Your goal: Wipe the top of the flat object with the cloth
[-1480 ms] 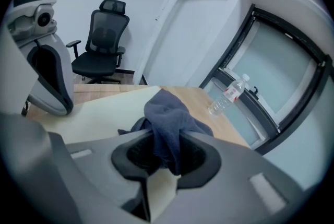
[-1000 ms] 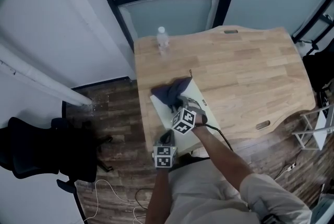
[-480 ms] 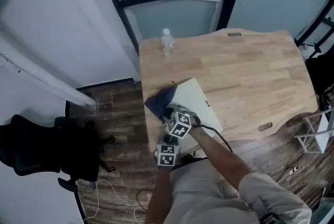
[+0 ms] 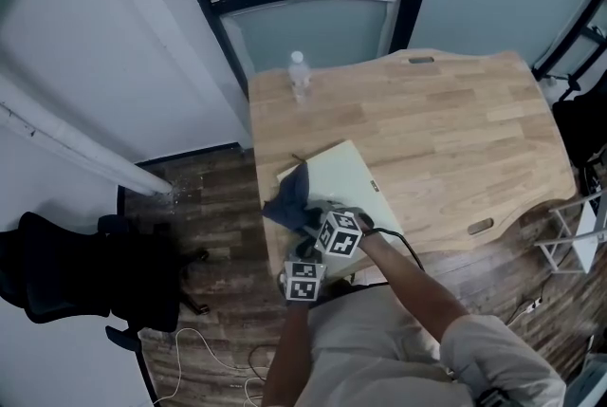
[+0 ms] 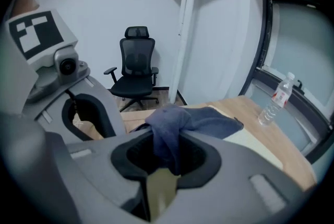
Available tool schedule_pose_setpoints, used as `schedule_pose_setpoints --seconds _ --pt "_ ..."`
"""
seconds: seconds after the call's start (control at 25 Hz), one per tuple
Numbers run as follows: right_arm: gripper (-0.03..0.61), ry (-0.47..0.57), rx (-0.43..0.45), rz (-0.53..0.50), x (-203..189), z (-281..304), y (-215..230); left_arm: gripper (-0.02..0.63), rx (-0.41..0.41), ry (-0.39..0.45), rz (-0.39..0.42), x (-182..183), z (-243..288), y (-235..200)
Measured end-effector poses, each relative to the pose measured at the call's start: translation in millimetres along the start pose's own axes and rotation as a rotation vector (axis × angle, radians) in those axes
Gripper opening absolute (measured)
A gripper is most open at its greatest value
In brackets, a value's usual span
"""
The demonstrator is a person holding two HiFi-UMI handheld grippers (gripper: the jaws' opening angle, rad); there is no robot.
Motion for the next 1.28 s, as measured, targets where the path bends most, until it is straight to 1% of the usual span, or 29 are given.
schedule_pose_setpoints --seconds 0.16,0.28,0.52,0.76,0.96,1.12,1.28 --pt "0.098 0.005 0.071 0.019 -8 -8 -4 0.008 0.001 -0.002 0.013 -3 0 1" --pt "0.100 0.003 0.086 0.001 -13 -13 -4 0.008 0.005 -0.002 0.018 -2 0 1" --pt "0.101 0.007 0.045 -0.033 -19 -19 -4 0.008 0.006 -0.007 0.021 -2 0 1" --pt "0.101 -0.006 0.014 -0.060 -28 -28 3 0.008 -0.002 -0.027 0.056 1 0 2" --pt "0.101 -0.016 -0.011 -0.047 -41 -35 11 0.008 -0.001 -0.032 0.067 0 1 2" --pt "0.101 -0.043 -0.048 -0.053 -51 -42 21 0.008 -0.002 -0.023 0.052 -1 1 1" --pt "0.101 -0.063 -0.089 -0.027 -68 -54 35 0.008 -0.006 -0.021 0.055 0 1 2"
Point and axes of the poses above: the fingertips, and each gripper's own axes: z forward along the fingers, y to its right, x out of its top, the point moved 6 cm from there along -z, backward along the fingers, and after that the axes turned 5 degrees about -x, right-handed, at the moved point
